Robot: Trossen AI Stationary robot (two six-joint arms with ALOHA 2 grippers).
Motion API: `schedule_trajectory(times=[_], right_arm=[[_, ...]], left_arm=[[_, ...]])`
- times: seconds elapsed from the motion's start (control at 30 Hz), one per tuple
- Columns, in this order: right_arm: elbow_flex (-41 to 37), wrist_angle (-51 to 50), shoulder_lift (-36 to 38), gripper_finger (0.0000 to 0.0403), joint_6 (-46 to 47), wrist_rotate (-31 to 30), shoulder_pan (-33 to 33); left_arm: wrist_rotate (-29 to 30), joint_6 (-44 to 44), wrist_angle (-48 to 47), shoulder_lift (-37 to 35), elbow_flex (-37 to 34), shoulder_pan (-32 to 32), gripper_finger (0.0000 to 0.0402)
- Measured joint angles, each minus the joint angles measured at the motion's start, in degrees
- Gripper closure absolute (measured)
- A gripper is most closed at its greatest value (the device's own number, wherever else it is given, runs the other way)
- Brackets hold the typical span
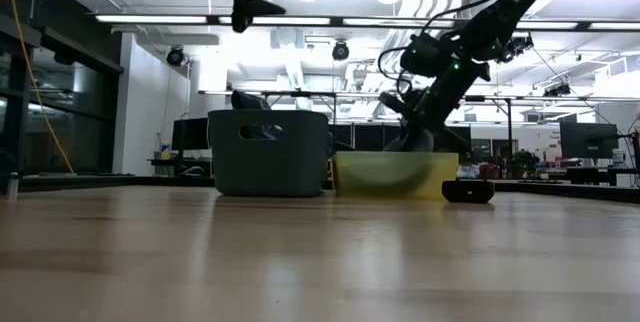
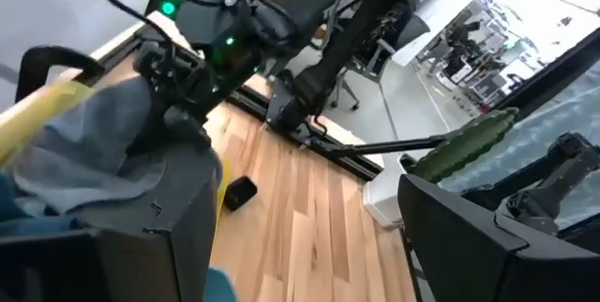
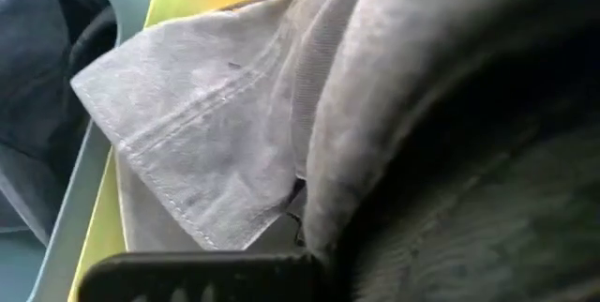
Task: Pick & Place hat
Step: Put the gray cap into the yellow bin
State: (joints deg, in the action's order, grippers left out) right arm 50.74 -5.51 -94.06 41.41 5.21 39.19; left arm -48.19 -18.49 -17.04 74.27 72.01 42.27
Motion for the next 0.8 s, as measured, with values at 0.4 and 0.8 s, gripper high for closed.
schedule_trajectory(times=[0.4,0.8], right_arm=[[0.0,-1.17,0.02,0.0376,-1.44,0.08,0.99],[0.0,-0.86,0.02,0.0289,-2.5,2.25,1.34]], left_arm=[[4.12,-2.3,-1.2,-0.65,-0.13,-1.93,0.0126],[5.28,-3.02,-1.2,-0.71,-0.13,-1.82,0.0126]])
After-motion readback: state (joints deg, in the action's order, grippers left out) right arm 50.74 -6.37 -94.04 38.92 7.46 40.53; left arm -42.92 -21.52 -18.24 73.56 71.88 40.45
